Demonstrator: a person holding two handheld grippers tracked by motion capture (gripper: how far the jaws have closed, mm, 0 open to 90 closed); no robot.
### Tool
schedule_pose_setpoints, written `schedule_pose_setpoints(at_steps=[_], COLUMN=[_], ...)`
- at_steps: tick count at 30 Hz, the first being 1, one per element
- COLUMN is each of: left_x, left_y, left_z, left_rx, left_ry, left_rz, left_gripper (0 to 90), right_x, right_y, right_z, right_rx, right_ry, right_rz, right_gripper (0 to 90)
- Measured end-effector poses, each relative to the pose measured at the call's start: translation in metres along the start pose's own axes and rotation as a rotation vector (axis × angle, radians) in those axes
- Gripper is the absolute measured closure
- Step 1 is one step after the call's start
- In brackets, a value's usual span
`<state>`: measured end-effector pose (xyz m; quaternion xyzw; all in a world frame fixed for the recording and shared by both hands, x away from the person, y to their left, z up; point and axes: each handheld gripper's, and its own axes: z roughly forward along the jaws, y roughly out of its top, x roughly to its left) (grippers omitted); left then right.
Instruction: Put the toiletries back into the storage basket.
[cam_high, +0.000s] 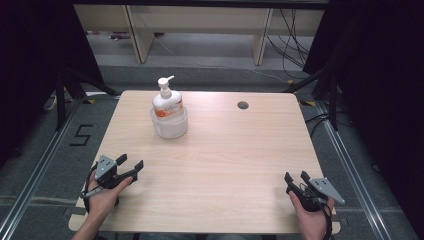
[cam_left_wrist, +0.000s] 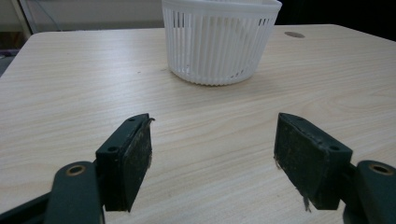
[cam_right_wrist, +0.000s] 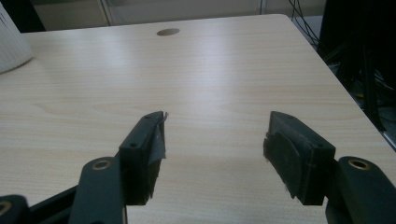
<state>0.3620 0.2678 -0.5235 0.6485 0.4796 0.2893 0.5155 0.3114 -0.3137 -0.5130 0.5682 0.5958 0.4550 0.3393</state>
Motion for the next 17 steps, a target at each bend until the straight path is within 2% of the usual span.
schedule_pose_setpoints(at_steps=[7, 10, 14, 17], left_x=[0.0, -0.0001, 0.0, -0.0006], left_y=[-0.0003, -0.0001, -0.0002, 0.0001], left_z=[-0.0024, -0.0024, -0.0007, -0.0007], left_rx=[0.003, 0.008, 0.006, 0.016], left_ry=[0.019, 0.016, 0.0, 0.002], left_rz=[-0.012, -0.003, 0.001, 0.006], left_gripper=[26.6, 26.6, 26.7, 26.9], right_x=[0.0007, 0.0005, -0.0011, -0.0022], right_y=[-0.0001, -0.0002, -0.0007, -0.0001], right_z=[-0.0007, -0.0004, 0.001, -0.0004], right_rx=[0.003, -0.004, -0.015, -0.012], right_ry=[0.011, 0.016, 0.016, 0.006], right_rz=[0.007, 0.012, 0.0, -0.01], right_gripper=[38.2, 38.0, 37.8, 37.8])
